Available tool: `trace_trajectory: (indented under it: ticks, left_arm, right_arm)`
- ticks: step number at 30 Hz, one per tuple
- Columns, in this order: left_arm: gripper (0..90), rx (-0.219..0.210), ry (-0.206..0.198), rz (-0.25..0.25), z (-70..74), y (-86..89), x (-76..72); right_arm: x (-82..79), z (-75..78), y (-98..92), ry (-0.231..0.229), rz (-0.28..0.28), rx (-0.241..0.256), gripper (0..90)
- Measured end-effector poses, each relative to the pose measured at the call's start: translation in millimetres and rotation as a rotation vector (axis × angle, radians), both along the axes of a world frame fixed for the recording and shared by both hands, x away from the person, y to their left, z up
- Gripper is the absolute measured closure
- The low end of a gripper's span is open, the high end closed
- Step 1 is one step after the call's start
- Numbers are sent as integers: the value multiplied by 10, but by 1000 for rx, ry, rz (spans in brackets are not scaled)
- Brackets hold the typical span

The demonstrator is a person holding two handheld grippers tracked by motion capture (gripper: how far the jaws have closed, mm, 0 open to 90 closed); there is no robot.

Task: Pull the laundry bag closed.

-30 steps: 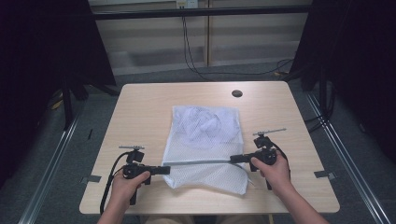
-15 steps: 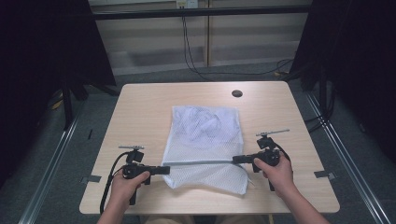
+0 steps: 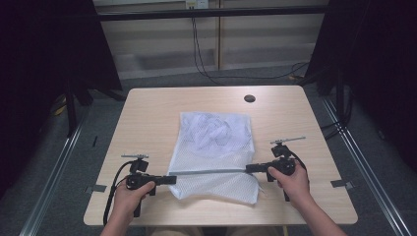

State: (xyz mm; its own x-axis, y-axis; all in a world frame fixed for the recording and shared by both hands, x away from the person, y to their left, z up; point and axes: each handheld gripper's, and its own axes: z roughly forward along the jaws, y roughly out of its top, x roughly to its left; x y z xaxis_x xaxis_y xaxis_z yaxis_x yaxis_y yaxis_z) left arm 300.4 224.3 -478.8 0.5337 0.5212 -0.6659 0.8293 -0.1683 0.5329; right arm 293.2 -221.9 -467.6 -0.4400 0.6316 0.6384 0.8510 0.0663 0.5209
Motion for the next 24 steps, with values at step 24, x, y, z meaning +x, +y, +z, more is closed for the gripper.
trace_trajectory:
  ticks: [24]
  left_arm:
    - [878, -7, 10, 4, 4, -46, -3]
  right_arm:
    - [-61, -30, -184, 3, -36, -5, 870]
